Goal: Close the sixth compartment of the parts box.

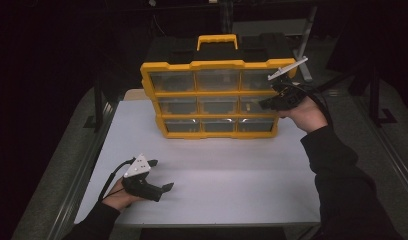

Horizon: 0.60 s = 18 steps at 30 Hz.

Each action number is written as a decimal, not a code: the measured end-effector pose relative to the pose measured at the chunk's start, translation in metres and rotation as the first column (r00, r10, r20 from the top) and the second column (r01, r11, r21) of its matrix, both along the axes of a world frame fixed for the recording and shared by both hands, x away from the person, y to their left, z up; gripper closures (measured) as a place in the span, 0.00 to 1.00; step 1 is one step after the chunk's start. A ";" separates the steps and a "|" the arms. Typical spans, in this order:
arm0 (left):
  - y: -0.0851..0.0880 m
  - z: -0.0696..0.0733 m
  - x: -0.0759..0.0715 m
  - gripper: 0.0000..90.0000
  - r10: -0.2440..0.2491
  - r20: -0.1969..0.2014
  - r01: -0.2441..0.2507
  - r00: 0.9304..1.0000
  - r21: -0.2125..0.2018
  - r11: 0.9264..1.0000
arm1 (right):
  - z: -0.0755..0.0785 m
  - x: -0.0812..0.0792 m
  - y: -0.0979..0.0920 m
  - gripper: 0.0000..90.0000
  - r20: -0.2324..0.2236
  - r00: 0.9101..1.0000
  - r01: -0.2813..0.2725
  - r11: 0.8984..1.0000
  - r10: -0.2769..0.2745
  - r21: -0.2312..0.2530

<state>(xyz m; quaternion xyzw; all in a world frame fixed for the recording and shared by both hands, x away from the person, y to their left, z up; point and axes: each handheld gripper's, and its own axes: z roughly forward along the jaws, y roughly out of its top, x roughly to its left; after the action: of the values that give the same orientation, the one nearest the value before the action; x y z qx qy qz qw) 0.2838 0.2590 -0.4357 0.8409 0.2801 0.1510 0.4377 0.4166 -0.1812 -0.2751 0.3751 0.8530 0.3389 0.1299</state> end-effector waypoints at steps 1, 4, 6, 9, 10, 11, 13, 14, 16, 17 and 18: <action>0.000 0.000 0.000 0.00 0.000 0.002 0.000 1.000 0.002 1.000 | 0.000 -0.001 0.000 0.99 0.000 1.000 -0.001 1.000 0.001 0.003; 0.000 0.000 0.000 0.00 0.000 0.000 0.000 1.000 0.002 1.000 | -0.002 -0.005 0.000 0.98 -0.006 1.000 -0.010 1.000 0.010 0.023; 0.001 0.000 0.000 0.00 0.000 0.002 0.000 1.000 0.001 1.000 | -0.006 -0.008 0.001 0.95 -0.010 1.000 -0.019 0.999 0.020 0.034; 0.002 0.000 0.001 0.00 0.001 0.004 -0.001 1.000 -0.002 1.000 | -0.013 -0.013 0.002 0.90 -0.013 0.999 -0.031 0.999 0.031 0.044; 0.002 0.000 0.001 0.00 0.000 0.004 0.000 1.000 0.000 1.000 | -0.016 -0.015 0.003 0.88 -0.012 0.999 -0.035 0.999 0.035 0.042; 0.002 0.000 0.001 0.00 0.001 0.004 -0.001 1.000 0.000 1.000 | -0.018 -0.017 0.004 0.85 -0.016 0.999 -0.036 0.998 0.037 0.047; 0.002 0.000 0.001 0.00 0.000 0.005 0.000 1.000 0.001 1.000 | -0.023 -0.019 0.004 0.80 -0.010 0.999 -0.035 0.998 0.036 0.053; 0.002 0.001 0.001 0.00 0.000 0.005 0.000 1.000 0.000 1.000 | -0.025 -0.020 0.004 0.76 -0.006 0.999 -0.036 0.998 0.036 0.057; 0.002 0.001 0.001 0.00 -0.001 0.008 0.001 1.000 0.002 1.000 | -0.029 -0.023 0.005 0.71 -0.002 0.999 -0.039 0.997 0.039 0.060; 0.002 0.001 0.001 0.00 -0.002 0.009 0.002 1.000 0.002 1.000 | -0.032 -0.025 0.005 0.68 0.003 0.999 -0.040 0.997 0.040 0.060; 0.002 0.001 0.001 0.00 -0.002 0.010 0.002 1.000 0.002 1.000 | -0.034 -0.026 0.004 0.64 0.007 0.999 -0.034 0.997 0.034 0.065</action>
<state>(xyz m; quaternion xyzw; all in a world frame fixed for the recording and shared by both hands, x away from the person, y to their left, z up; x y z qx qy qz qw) 0.2846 0.2612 -0.4343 0.8408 0.2769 0.1552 0.4385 0.3902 -0.1769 -0.3086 0.3638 0.8473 0.3697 0.1142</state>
